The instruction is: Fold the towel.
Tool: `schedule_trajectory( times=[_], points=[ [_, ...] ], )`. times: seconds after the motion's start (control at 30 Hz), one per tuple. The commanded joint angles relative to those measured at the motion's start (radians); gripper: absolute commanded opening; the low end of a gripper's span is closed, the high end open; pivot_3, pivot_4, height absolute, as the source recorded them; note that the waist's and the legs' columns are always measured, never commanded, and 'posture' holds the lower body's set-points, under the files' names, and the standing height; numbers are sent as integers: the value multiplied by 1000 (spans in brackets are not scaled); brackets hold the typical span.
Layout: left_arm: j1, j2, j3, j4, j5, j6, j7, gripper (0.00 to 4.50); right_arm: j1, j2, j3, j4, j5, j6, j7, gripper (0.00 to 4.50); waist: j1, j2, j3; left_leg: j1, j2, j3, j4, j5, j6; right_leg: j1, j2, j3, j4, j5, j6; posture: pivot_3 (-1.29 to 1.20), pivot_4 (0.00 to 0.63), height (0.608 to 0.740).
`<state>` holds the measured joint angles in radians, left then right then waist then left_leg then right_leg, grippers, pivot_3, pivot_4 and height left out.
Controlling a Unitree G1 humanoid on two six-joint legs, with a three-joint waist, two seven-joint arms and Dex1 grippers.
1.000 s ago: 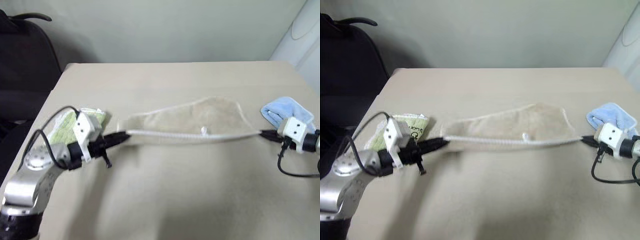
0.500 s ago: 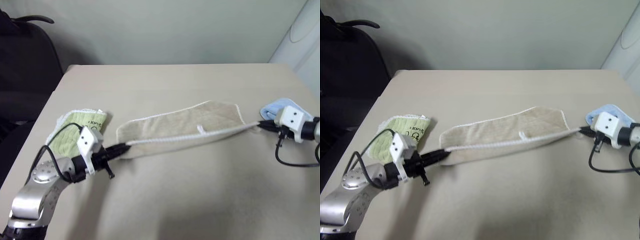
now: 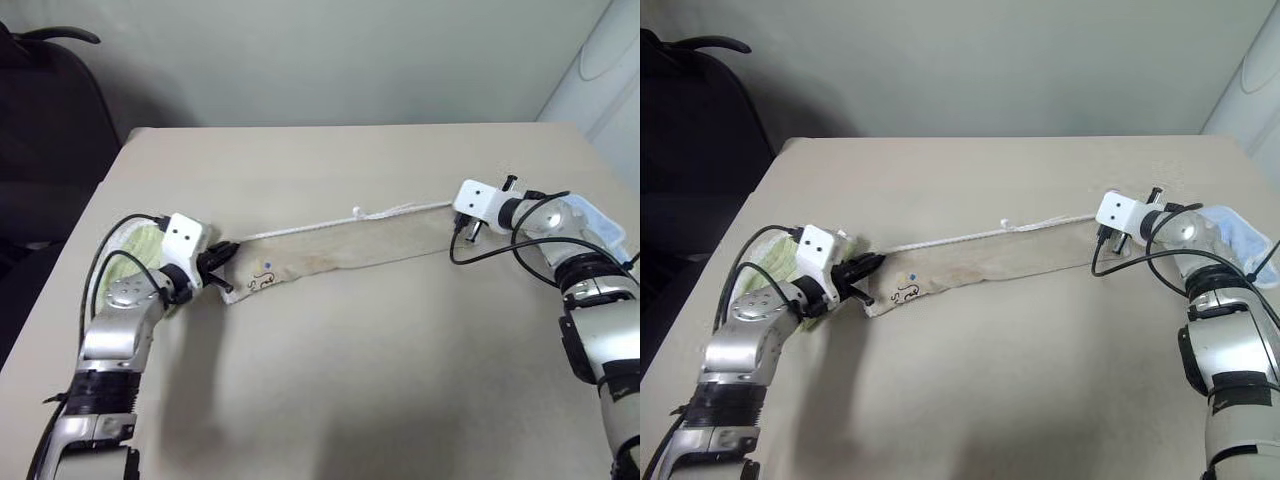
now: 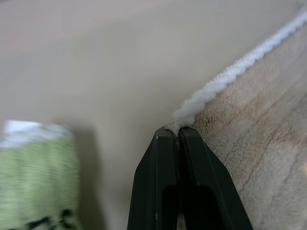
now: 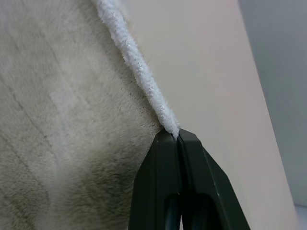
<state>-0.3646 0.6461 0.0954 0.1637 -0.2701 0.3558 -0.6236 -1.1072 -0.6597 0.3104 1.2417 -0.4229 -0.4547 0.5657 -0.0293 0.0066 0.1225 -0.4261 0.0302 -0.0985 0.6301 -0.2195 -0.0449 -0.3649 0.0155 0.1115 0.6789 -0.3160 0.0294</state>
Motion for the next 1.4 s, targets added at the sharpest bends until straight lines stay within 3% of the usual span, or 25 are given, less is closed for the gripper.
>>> schedule_trajectory(
  times=[0.03, 0.13, 0.37, 0.47, 0.53, 0.63, 0.73, 0.77, 0.83, 0.97, 1.17, 1.4],
  points=[
    [-12, -2, 14, 9, 9, -27, -15, 525, -26, -16, 3, 28, -25, -2, -57, 429, -1, 0, 0, 0, 0, 0, 0, 0, 0, 0, 0, 0, 0, 0, 0, 0, 150, 740],
    [5, -6, 28, -15, -6, -32, -37, 1368, -21, -31, 8, 31, -41, -16, -109, 1237, -1, 0, 0, 0, 0, 0, 0, 0, 0, 0, 0, 0, 0, 0, 0, 0, 150, 740],
    [64, -28, 79, -65, -35, -70, -34, 3963, 13, -84, -29, 4, -25, -76, -265, 3734, 0, 0, 0, 0, 0, 1, -1, 0, 0, 0, 0, 0, 0, 0, 0, 0, 150, 740],
    [73, -51, 133, -84, -35, -92, 34, 3963, 53, -102, -96, -12, 48, -79, -250, 3734, 0, 0, 0, 0, 0, 1, 0, 0, 1, 0, 0, 0, 0, 0, 0, 0, 150, 740],
    [81, -62, 171, -112, -43, -104, 69, 3963, 78, -95, -207, -25, 174, -19, -190, 3734, 0, 0, 0, 0, 0, 1, 0, 0, 1, 1, 0, 0, 0, 0, 0, 0, 150, 740],
    [148, -62, 191, -241, -86, -103, 29, 3963, 129, -46, -441, -100, 474, 260, 27, 3734, -2, 0, 0, -1, 0, 2, -1, 0, 0, 0, 0, 1, 0, 0, 0, 0, 150, 740],
    [223, -38, 165, -329, -95, -93, -31, 4008, 209, -15, -587, -295, 694, 632, 139, 4282, -2, -1, 0, 0, 0, 3, 0, 0, -1, 1, 1, 1, -1, 0, -1, 0, 150, 740],
    [251, -21, 147, -350, -80, -105, -59, 4008, 231, -10, -635, -360, 767, 786, 135, 4488, -2, -1, 0, 1, 0, 3, 0, 0, -1, 1, 1, 1, 0, 0, -1, 0, 150, 740],
    [289, 10, 116, -376, -58, -117, -101, 4008, 282, 3, -724, -500, 899, 1047, 91, 4488, 0, -1, 0, 1, 0, 2, -1, 1, -1, 1, 1, 1, 0, -1, -1, 0, 150, 740],
    [306, 40, 75, -379, -32, -132, -140, 4008, 392, 48, -825, -723, 1047, 1359, -21, 4488, 3, -1, 0, 1, 0, 2, -1, 1, -1, 1, 1, 1, 0, -1, -2, 0, 150, 740],
    [305, 47, 25, -363, 7, -164, -165, 4008, 480, 143, -985, -835, 1190, 1588, -191, 4488, 1, -1, 0, 5, 0, 1, -1, 0, 0, 4, 2, 2, 0, -1, -2, 0, 150, 740],
    [302, 37, 8, -355, 19, -177, -166, 4008, 501, 239, -1014, -879, 1239, 1637, -276, 4488, -9, -2, -1, 6, 0, -1, -1, -1, 1, 4, 3, 2, 0, -1, -2, 0, 150, 740]
  ],
)
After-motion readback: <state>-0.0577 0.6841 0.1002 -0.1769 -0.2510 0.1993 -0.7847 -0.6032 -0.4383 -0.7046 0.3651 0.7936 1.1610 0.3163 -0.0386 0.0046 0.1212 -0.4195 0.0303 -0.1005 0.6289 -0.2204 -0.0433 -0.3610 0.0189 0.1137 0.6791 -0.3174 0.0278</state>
